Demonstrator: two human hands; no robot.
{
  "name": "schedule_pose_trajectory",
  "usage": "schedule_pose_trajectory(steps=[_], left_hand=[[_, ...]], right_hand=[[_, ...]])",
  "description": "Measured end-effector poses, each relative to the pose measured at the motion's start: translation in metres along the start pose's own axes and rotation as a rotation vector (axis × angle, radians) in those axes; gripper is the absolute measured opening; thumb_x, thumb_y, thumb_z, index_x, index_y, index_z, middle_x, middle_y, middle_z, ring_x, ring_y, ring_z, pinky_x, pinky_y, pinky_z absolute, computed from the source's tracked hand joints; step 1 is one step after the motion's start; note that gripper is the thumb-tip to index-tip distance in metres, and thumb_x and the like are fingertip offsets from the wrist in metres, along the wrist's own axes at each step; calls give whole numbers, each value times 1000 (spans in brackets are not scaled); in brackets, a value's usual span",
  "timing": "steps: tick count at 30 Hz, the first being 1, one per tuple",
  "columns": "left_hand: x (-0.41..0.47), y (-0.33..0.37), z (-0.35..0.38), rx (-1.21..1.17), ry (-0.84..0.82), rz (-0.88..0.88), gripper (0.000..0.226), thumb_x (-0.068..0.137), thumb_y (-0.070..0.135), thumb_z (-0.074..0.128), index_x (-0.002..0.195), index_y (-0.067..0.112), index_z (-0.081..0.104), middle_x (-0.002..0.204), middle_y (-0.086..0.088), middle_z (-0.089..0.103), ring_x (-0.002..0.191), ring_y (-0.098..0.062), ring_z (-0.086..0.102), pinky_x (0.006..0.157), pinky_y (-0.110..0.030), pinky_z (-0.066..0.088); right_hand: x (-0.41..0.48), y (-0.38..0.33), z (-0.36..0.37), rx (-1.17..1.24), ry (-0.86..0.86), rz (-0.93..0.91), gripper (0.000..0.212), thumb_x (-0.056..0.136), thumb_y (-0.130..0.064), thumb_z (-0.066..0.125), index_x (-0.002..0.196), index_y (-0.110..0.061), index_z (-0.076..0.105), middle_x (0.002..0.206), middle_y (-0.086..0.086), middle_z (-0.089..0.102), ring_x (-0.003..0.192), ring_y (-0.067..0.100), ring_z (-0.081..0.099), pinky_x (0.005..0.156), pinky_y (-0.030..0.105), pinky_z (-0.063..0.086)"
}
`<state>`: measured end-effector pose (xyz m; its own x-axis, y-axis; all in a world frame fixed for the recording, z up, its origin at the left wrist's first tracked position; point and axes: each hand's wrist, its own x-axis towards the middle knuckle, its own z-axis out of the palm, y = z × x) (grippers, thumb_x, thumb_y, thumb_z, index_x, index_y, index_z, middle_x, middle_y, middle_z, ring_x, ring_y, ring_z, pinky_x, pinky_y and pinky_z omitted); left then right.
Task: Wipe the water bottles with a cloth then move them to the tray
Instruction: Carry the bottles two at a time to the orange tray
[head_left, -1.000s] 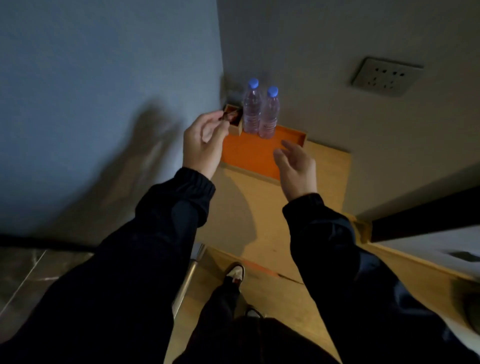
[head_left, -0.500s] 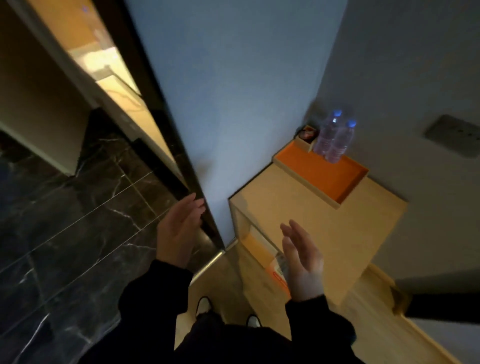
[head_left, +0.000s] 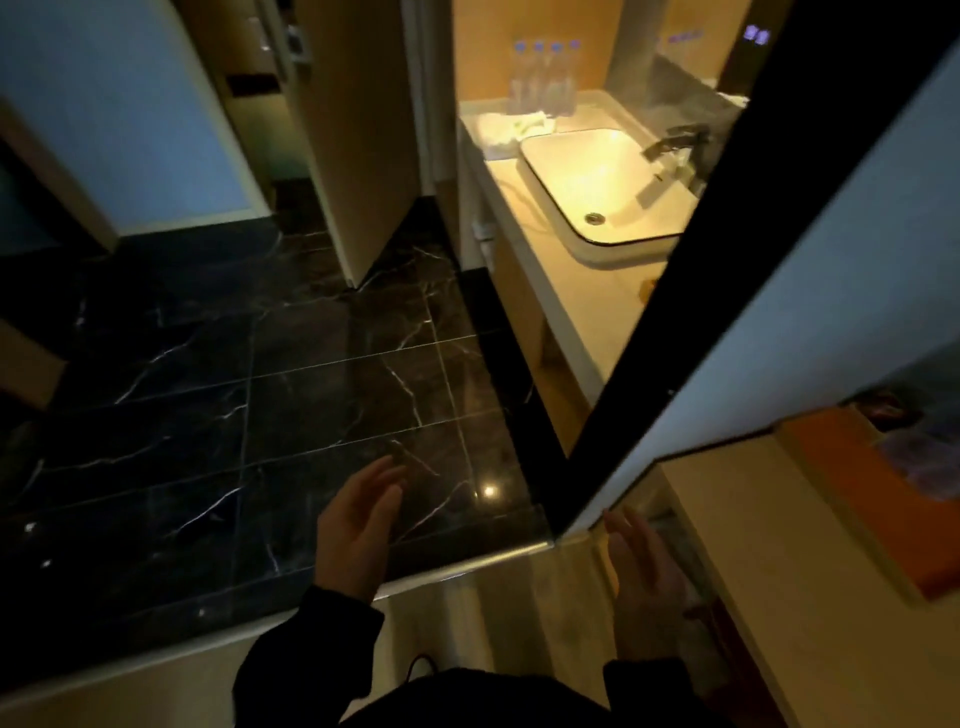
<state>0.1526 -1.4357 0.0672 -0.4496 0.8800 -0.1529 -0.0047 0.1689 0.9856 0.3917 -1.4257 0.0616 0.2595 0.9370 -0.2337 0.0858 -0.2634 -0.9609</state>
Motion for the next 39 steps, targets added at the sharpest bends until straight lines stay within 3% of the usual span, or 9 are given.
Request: schedule_pose_trajectory(steps=[4, 9, 12, 17, 22, 26, 29, 34, 39], left_hand=[[37, 7, -57, -82, 114, 24, 29, 79, 34, 61, 107, 30, 61, 106, 5, 71, 103, -18, 66, 88, -37, 54], [79, 4, -96, -126, 167, 2, 28, 93, 4, 50, 111, 23, 59, 106, 2, 69, 102, -16, 66, 88, -35, 55], [108, -3, -106, -150, 184, -17, 29, 92, 1, 49, 110, 23, 59, 109, -3, 68, 105, -22, 65, 90, -38, 53], [181, -6, -103, -124, 172, -58, 32, 91, -1, 50, 105, 25, 60, 105, -1, 69, 98, -13, 67, 84, -31, 57], [295, -2, -93, -52, 162, -52, 27, 90, 3, 56, 110, 21, 59, 106, -4, 69, 94, -8, 68, 83, -24, 55], [381, 24, -76, -31, 154, -38, 34, 90, -4, 52, 104, 25, 60, 104, -3, 68, 97, -16, 66, 82, -26, 55], [442, 42, -61, -25, 126, -16, 34, 90, -5, 51, 103, 26, 59, 104, -2, 68, 93, -8, 66, 81, -21, 55], [539, 56, -43, 7, 78, -51, 32, 91, -1, 52, 105, 27, 58, 106, 1, 67, 101, -12, 64, 89, -32, 53], [648, 66, -20, 26, 55, -53, 31, 90, -3, 52, 118, 9, 57, 104, -1, 66, 103, -17, 62, 96, -40, 48]], right_hand=[[0, -8, 74, -27, -58, -53, 34, 92, -12, 50, 126, -11, 54, 125, 9, 60, 116, 18, 54, 87, 15, 43], [11, -22, 137, -18, -125, -28, 38, 92, -11, 49, 131, -10, 50, 122, 8, 61, 113, 17, 56, 81, 14, 47], [35, -31, 165, -20, -120, -4, 38, 93, -12, 49, 130, -10, 50, 122, 8, 61, 111, 16, 56, 80, 14, 45], [101, -43, 212, 17, -87, 40, 37, 94, -13, 48, 131, -10, 50, 122, 7, 61, 111, 16, 55, 87, 21, 41], [191, -62, 274, 17, -118, 33, 39, 91, -12, 52, 130, -12, 49, 126, 8, 59, 114, 18, 54, 92, 26, 41], [265, -98, 318, -14, -145, 7, 41, 91, -11, 53, 132, -12, 49, 122, 2, 58, 111, 14, 52, 85, 17, 40], [316, -121, 349, -21, -158, 12, 41, 91, -12, 52, 132, -14, 48, 121, 0, 56, 111, 13, 50, 92, 25, 40], [390, -141, 396, -14, -140, 22, 40, 90, -8, 53, 130, -12, 49, 116, 2, 59, 110, 17, 54, 92, 27, 42], [469, -162, 452, -9, -99, 2, 41, 89, -3, 53, 129, -7, 49, 116, 3, 59, 108, 14, 55, 83, 15, 42]])
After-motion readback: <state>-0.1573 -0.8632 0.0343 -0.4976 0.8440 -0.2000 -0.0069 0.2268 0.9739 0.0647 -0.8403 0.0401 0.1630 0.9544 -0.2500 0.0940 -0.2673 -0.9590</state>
